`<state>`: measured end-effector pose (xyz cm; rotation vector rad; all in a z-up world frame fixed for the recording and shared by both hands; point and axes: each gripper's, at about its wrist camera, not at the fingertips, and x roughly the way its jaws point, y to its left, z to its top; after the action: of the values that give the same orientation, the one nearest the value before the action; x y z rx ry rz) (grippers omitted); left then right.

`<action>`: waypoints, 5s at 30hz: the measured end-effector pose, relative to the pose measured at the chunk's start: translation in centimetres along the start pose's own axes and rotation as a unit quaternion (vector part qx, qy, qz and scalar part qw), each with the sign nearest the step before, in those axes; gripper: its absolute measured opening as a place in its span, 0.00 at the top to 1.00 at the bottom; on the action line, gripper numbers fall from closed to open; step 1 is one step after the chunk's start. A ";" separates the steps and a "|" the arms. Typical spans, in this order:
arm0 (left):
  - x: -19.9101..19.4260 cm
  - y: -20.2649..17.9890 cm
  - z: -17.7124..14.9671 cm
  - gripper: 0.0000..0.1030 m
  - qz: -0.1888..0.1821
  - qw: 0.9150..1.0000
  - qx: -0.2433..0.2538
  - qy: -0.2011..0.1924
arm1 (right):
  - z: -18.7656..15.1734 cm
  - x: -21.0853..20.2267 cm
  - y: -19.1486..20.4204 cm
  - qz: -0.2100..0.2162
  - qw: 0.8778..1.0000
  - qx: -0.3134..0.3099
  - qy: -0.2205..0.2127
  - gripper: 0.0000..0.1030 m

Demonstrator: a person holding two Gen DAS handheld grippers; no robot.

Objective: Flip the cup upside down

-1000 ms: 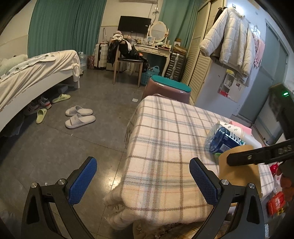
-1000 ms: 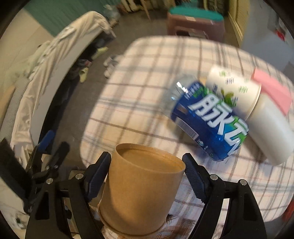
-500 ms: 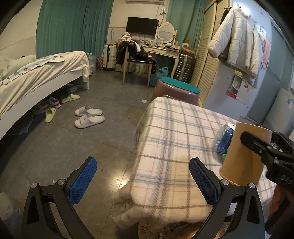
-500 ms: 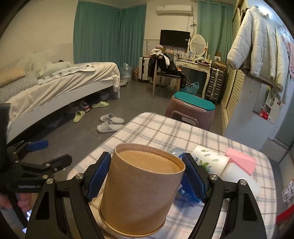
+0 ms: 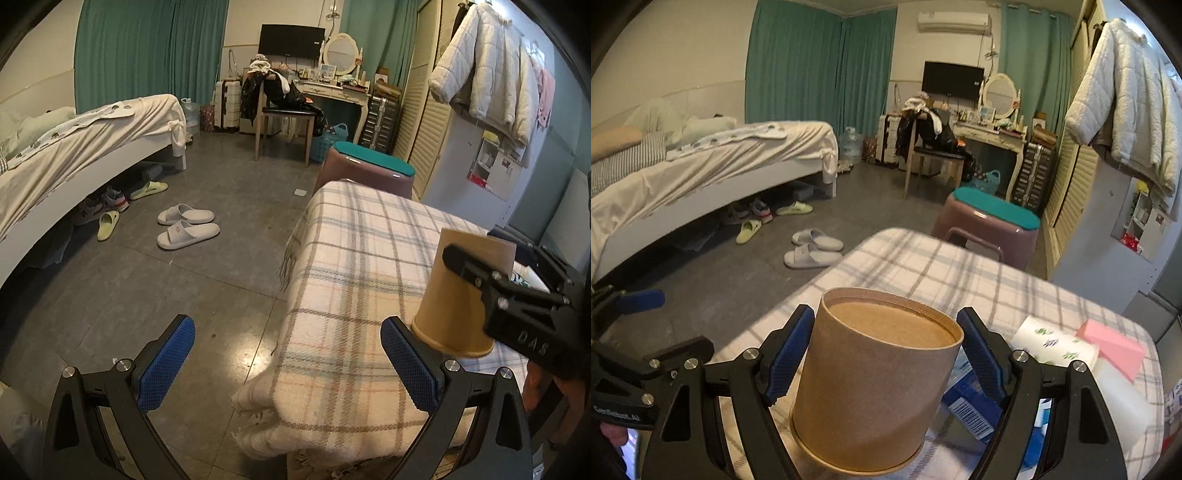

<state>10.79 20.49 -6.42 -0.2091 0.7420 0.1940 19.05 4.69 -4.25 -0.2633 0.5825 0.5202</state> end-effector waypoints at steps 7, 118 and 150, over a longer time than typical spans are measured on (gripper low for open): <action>0.1 -0.1 -0.1 0.00 0.000 1.000 -0.002 0.005 | -1.8 -1.9 0.2 0.004 1.000 -0.008 0.012 0.23; -14.0 -11.8 -11.2 0.00 0.040 0.984 0.032 -0.173 | -14.0 -19.6 -7.3 -0.021 0.992 0.109 -0.064 0.00; -13.9 -11.9 -11.2 0.00 0.039 0.984 0.032 -0.172 | -14.1 -19.5 -7.3 -0.022 0.992 0.111 -0.062 0.00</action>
<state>-3.53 4.72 -3.54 -0.0817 0.4124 0.2719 2.66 -14.39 -3.62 -0.0318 0.5082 0.4215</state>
